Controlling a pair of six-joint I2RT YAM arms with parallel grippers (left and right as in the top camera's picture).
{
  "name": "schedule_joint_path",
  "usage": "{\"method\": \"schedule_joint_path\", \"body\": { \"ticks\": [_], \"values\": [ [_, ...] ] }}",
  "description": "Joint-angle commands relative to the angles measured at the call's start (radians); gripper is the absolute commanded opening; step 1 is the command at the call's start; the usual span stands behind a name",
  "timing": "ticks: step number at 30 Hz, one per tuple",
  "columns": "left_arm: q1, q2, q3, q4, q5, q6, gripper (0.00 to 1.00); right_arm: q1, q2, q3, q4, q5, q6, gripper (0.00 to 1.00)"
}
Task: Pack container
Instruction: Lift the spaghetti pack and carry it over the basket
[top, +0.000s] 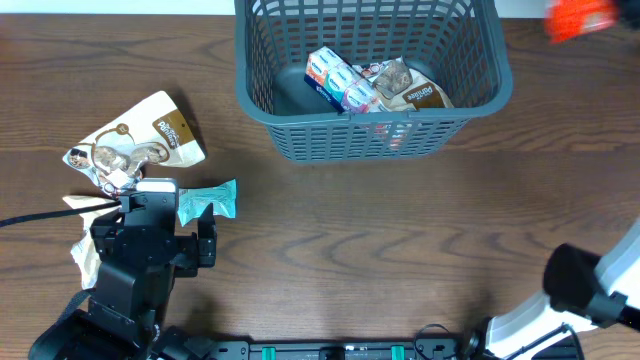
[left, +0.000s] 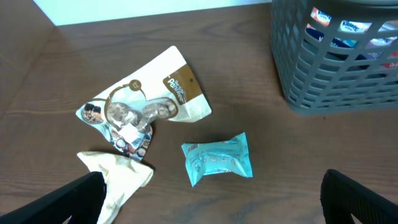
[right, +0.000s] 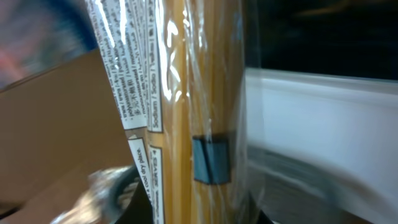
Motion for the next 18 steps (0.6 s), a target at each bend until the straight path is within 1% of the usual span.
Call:
{"method": "schedule_joint_path", "body": {
  "ticks": [1, 4, 6, 8, 10, 13, 18],
  "values": [
    [-0.001, -0.002, 0.013, -0.003, -0.013, -0.001, 0.99, 0.102, 0.021, 0.001, -0.090, 0.222, -0.106, 0.01],
    [-0.001, -0.002, 0.013, -0.003, -0.013, -0.001, 0.99, 0.216, 0.039, -0.013, -0.237, 0.484, -0.200, 0.01],
    [-0.001, -0.002, 0.013, -0.003, -0.013, -0.001, 0.98, 0.269, 0.051, -0.028, -0.279, 0.589, -0.220, 0.01],
    [-0.001, -0.002, 0.013, -0.003, -0.013, -0.001, 0.99, 0.315, 0.064, -0.053, -0.284, 0.685, -0.234, 0.01],
    [-0.001, -0.002, 0.013, -0.003, -0.013, -0.001, 0.99, 0.344, 0.073, -0.088, -0.274, 0.728, -0.256, 0.01],
    [-0.001, -0.002, 0.013, -0.003, -0.012, -0.001, 0.98, 0.373, 0.083, -0.151, -0.266, 0.729, -0.308, 0.01],
    [-0.001, -0.002, 0.013, -0.003, -0.013, -0.001, 0.99, 0.412, 0.084, -0.257, -0.258, 0.729, -0.435, 0.01]
  ]
}}
